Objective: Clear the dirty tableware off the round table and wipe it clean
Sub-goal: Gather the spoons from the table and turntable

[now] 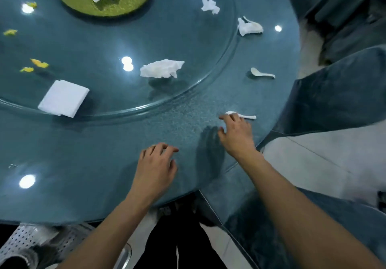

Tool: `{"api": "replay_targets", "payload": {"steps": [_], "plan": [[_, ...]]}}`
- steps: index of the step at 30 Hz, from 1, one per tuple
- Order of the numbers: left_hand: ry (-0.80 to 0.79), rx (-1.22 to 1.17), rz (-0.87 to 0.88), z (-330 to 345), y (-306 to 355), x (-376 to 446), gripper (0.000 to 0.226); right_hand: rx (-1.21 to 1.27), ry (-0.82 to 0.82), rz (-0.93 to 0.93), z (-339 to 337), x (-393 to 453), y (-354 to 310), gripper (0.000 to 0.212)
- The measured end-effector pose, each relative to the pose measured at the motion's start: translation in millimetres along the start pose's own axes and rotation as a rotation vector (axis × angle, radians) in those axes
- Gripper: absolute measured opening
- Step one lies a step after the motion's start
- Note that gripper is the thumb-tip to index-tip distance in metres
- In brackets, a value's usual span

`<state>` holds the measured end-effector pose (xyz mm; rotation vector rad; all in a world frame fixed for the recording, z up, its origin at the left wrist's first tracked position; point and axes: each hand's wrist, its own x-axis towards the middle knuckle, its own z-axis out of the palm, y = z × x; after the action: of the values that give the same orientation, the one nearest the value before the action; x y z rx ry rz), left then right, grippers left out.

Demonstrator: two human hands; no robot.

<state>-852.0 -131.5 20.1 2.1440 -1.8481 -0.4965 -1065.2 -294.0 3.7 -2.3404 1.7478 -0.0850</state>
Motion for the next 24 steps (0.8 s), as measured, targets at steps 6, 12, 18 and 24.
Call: {"api": "replay_targets", "payload": {"steps": [6, 12, 18, 24], "plan": [[0.001, 0.023, 0.044, 26.1, 5.4, 12.5, 0.028, -0.122, -0.065, 0.124, 6.4, 36.7, 49.0, 0.035], [0.01, 0.053, 0.058, 40.2, 13.6, 11.4, 0.028, -0.148, -0.009, 0.069, 24.9, 36.4, 71.6, 0.022], [-0.047, -0.013, 0.02, 34.8, 32.0, 10.3, 0.03, -0.009, -0.014, 0.16, 17.6, -2.8, 57.8, 0.02], [-0.11, -0.764, -0.239, 30.6, 78.8, 13.3, 0.026, 0.692, -0.062, 0.366, -21.1, -76.1, 15.7, 0.009]]}}
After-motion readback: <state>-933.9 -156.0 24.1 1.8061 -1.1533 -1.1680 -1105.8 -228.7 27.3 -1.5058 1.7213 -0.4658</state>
